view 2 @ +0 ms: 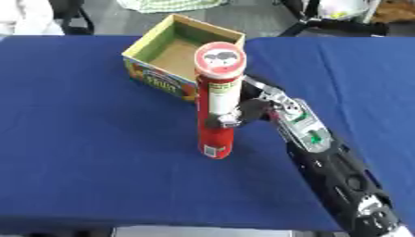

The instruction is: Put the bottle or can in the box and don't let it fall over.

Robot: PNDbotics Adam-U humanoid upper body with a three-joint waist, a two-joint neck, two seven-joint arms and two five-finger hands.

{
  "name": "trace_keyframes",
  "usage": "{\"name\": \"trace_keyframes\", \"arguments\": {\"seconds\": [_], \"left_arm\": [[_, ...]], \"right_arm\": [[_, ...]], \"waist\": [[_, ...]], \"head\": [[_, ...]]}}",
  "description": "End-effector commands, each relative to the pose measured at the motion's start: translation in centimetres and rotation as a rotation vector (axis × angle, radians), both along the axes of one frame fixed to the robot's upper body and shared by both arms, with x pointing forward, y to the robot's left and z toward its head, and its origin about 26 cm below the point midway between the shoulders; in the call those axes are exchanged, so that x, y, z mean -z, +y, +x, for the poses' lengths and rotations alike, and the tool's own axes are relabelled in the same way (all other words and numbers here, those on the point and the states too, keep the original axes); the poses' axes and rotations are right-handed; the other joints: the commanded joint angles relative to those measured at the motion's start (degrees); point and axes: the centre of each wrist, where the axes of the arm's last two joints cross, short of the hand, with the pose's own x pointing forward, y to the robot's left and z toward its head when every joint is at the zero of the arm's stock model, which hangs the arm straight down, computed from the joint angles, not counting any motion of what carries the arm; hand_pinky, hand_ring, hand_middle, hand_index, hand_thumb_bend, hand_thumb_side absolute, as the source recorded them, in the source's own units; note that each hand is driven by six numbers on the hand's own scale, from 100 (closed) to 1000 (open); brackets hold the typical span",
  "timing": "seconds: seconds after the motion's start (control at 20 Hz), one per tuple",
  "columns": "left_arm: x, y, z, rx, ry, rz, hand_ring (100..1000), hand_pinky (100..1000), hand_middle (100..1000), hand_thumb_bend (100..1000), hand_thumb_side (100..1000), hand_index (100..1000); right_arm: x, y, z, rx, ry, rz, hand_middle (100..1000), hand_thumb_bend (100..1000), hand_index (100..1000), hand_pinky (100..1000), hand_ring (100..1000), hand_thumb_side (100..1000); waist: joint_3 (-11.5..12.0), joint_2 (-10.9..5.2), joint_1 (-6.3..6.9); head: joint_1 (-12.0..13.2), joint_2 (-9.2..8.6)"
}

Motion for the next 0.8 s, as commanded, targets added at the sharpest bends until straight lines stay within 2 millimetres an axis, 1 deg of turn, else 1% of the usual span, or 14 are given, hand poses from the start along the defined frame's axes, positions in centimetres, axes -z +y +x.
{"name": "trace_keyframes", "arguments": {"seconds": [0.05, 0.2, 0.4, 0.6, 0.8], "left_arm": [[-0.9, 0.3, 0.2, 0.003, -0.025, 0.015, 1000, 716, 903, 497, 882, 839], [-1.0, 0.3, 0.2, 0.003, -0.026, 0.016, 1000, 716, 903, 498, 882, 839], [-0.9, 0.3, 0.2, 0.002, -0.025, 0.016, 1000, 716, 903, 498, 882, 839], [-0.9, 0.4, 0.1, 0.001, -0.024, 0.017, 1000, 717, 903, 498, 882, 839], [-0.9, 0.4, 0.1, 0.002, -0.023, 0.017, 1000, 717, 903, 498, 882, 839]], "right_arm": [[-1.4, -0.5, -0.1, 0.005, -0.027, 0.0, 1000, 556, 415, 781, 976, 100], [-1.4, -0.4, -0.2, 0.006, -0.022, 0.013, 1000, 512, 382, 780, 974, 100], [-1.5, -0.5, -0.3, 0.011, -0.023, 0.02, 1000, 490, 375, 779, 972, 100], [-2.2, -0.6, -0.2, 0.027, -0.038, 0.019, 1000, 486, 370, 778, 969, 100], [-3.2, -0.5, -0.1, 0.041, -0.07, 0.023, 1000, 493, 367, 779, 969, 100]], "waist": [[0.12, -0.36, 0.09], [0.13, -0.38, 0.1], [0.05, -0.43, 0.1], [-0.05, -0.48, 0.11], [-0.12, -0.56, 0.1]], "head": [[0.28, 0.3], [0.26, 0.3], [0.26, 0.3], [0.39, 0.3], [0.45, 0.3]]}}
